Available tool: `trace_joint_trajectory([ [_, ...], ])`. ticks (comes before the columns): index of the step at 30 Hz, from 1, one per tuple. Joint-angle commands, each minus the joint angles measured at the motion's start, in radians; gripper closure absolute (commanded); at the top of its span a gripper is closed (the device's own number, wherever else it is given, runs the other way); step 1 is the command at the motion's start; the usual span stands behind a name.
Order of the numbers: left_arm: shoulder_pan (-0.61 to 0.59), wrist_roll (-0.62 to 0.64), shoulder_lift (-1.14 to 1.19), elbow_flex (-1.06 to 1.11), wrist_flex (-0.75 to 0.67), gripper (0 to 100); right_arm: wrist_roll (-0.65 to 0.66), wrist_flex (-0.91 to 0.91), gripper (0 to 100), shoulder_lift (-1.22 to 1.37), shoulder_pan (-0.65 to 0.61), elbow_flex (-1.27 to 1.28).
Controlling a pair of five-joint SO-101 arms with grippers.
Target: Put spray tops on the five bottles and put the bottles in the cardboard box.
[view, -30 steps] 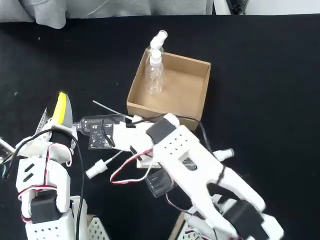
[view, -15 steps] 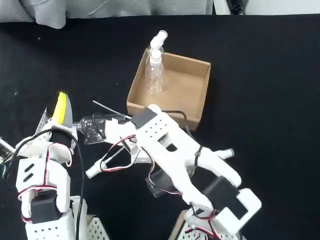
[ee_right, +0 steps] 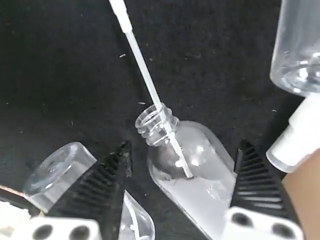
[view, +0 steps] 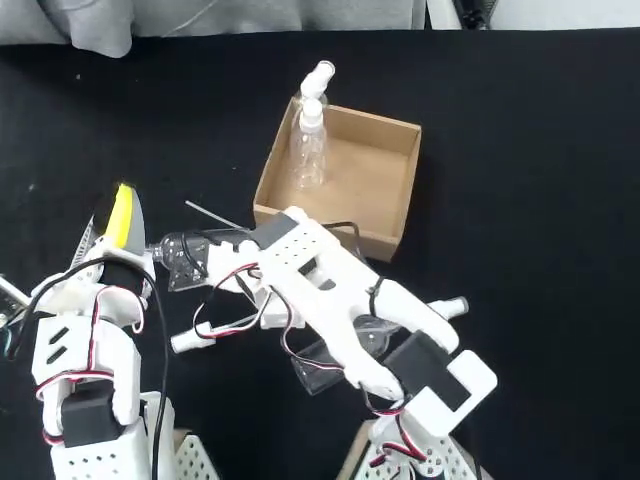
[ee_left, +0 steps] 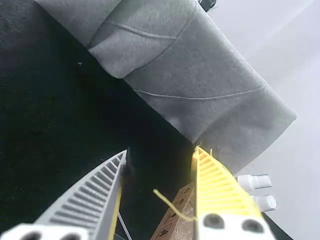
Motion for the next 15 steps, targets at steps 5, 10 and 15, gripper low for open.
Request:
trace_joint_trajectory([
  [5,-0.008,-0.003,-0.012,-0.016,-0.025,81,0.008,-0.015,72.3,0.004,0.015,-0.067],
  [10,-0.008,-0.003,-0.012,-0.016,-0.025,81,-0.054,-0.023,72.3,0.012,0.021,-0.074],
  [15,-0.008,-0.003,-0.012,-0.016,-0.025,81,-0.209,-0.081,72.3,0.012,0.018,-0.07],
])
